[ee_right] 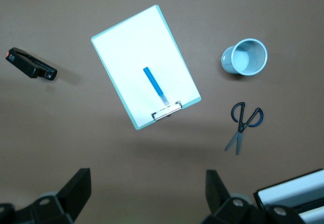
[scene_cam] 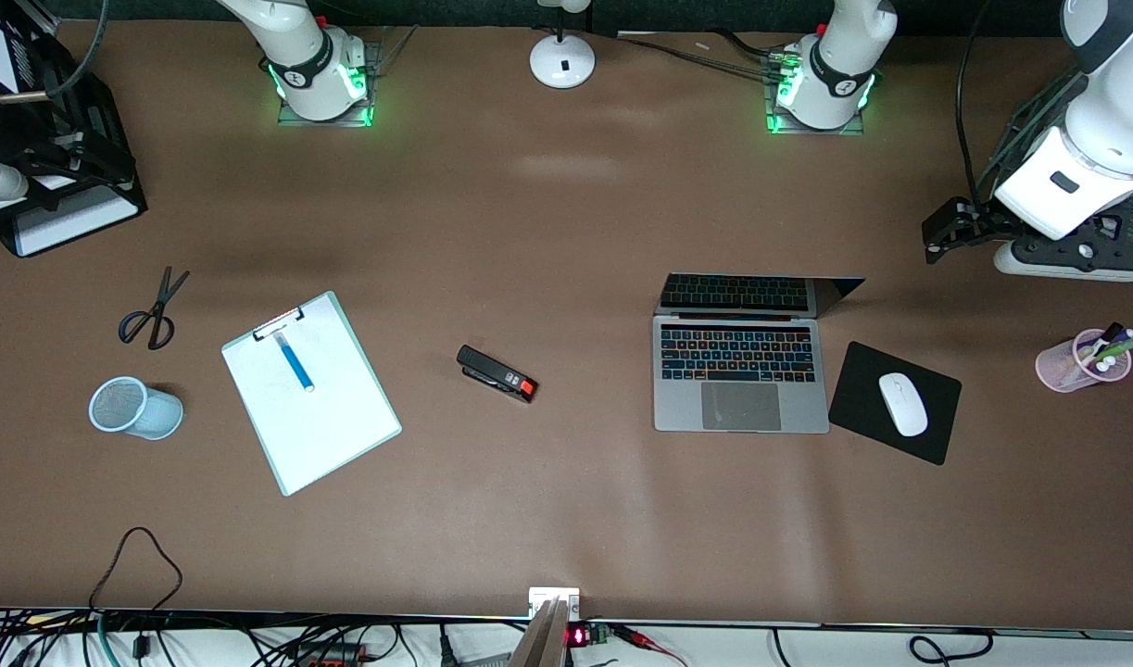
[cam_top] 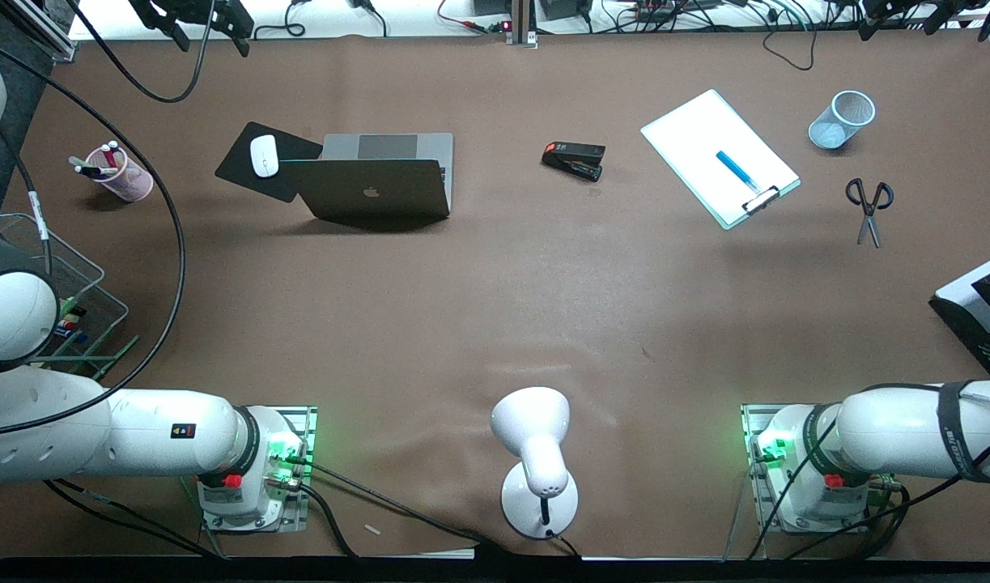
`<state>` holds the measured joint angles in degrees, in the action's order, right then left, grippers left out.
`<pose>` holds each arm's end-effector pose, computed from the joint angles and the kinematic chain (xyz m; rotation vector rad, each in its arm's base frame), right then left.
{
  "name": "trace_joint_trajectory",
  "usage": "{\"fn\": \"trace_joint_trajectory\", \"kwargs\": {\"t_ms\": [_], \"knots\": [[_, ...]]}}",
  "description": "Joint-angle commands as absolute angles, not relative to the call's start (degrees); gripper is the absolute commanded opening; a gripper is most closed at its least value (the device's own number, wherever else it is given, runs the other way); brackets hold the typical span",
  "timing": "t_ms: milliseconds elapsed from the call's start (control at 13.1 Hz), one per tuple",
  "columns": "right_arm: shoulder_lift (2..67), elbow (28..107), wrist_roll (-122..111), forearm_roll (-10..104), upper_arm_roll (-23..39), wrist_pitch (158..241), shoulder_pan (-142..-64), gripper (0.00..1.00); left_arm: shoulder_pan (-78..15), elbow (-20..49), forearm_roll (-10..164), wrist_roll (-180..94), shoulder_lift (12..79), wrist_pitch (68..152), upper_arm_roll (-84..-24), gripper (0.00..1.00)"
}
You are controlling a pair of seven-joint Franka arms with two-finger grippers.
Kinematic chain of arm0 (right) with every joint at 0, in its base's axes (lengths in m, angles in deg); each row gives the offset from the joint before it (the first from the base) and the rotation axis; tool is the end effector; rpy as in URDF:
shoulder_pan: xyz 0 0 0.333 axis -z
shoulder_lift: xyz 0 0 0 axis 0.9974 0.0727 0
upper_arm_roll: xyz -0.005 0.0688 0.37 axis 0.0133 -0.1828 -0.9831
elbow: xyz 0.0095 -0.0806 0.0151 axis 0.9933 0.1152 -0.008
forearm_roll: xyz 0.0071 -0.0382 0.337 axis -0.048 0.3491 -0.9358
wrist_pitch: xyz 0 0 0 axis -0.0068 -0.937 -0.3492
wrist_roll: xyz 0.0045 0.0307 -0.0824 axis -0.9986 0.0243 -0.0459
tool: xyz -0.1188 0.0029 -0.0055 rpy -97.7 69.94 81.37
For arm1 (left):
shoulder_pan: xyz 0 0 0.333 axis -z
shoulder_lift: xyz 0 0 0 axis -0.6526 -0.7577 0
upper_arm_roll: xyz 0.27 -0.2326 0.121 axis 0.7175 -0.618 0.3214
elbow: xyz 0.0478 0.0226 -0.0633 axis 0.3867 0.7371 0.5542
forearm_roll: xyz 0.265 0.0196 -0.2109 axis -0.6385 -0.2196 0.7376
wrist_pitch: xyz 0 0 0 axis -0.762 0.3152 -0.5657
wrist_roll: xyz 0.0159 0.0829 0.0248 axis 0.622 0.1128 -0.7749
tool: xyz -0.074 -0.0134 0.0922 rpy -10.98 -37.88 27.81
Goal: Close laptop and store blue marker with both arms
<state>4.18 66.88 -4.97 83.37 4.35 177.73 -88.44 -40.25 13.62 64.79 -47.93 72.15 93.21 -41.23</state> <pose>0.4632 0.0053 0.6727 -3.1320 -0.1408 -0.0483 0.5036 -0.0468 0.6317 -3.0855 0.1229 -0.0577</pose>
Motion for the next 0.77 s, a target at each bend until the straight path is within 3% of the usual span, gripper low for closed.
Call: {"fn": "trace_joint_trajectory", "kwargs": {"t_ms": [0, 689], "knots": [[4.76, 65.67, -5.76, 82.52, 4.33, 176.67, -88.03, 1.0, -40.65, 12.89, 65.03, -48.96, 72.57, 92.15, -41.36, 1.0], [10.81, 65.58, -6.81, 82.69, 4.51, 179.39, -87.94, 1.0, -40.65, 12.89, 65.03, -48.96, 72.48, 91.97, -41.36, 1.0]]}}
